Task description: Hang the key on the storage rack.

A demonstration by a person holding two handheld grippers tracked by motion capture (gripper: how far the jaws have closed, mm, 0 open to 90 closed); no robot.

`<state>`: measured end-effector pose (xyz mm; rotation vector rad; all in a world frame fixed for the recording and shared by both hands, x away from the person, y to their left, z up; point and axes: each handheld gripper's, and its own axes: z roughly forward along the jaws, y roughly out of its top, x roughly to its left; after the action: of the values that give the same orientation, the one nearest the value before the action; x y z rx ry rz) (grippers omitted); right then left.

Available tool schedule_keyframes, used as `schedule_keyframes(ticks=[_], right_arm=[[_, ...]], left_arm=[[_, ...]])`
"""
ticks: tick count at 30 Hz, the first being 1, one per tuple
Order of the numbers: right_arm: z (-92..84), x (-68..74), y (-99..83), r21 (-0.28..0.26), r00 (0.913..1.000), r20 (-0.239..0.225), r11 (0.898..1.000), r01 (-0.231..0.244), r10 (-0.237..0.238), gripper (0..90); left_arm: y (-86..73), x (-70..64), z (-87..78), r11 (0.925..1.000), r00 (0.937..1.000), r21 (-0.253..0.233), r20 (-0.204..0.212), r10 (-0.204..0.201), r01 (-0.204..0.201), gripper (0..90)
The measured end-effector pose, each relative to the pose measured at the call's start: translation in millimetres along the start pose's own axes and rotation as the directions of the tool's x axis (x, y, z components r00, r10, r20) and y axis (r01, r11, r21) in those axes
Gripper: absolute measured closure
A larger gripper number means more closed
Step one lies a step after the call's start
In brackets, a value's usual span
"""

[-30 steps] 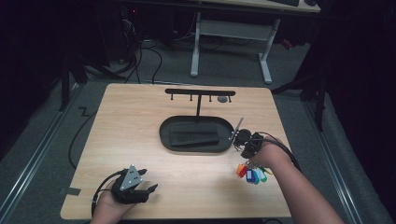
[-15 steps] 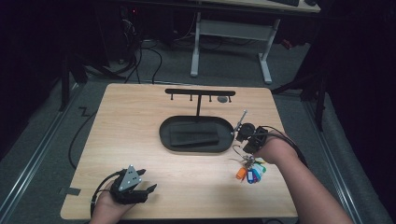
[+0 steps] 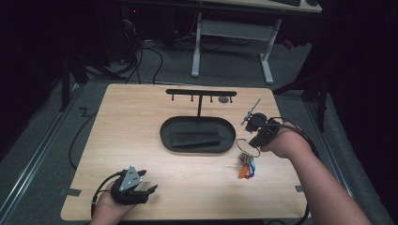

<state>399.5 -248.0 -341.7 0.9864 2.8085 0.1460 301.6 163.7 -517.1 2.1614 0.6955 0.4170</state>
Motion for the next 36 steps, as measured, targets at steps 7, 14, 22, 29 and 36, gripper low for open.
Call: schedule_keyframes(ticks=[7,14,22,29,36], right_arm=[[-22.4,-1.0,7.0,-0.014,0.9998,0.015,1.0,0.009,-0.008,87.6],[-34.6,-3.9,12.9,-0.018,0.9997,0.022,1.0,0.007,-0.006,87.7],[-39.0,-2.8,21.4,-0.014,0.9994,0.027,1.0,0.023,-0.022,87.7],[-45.1,-7.2,28.0,-0.054,1.0,0.001,0.999,0.007,-0.007,87.8],[-47.9,-13.9,39.1,-0.051,0.9998,0.017,0.999,-0.007,0.008,87.8]], left_arm=[[-0.3,0.5,-0.4,1.0,1.0,-0.004,-0.001,-0.003,0.003,32.3],[-1.0,1.1,-0.6,1.0,1.0,-0.005,-0.001,-0.006,0.006,32.3],[-1.2,0.8,-0.6,1.0,1.0,-0.003,-0.001,-0.006,0.006,32.3],[-1.1,1.2,0.2,1.0,1.0,-0.002,-0.001,-0.005,0.005,32.4],[-0.8,0.5,-0.2,1.0,1.0,0.003,0.0,0.0,0.0,32.4]])
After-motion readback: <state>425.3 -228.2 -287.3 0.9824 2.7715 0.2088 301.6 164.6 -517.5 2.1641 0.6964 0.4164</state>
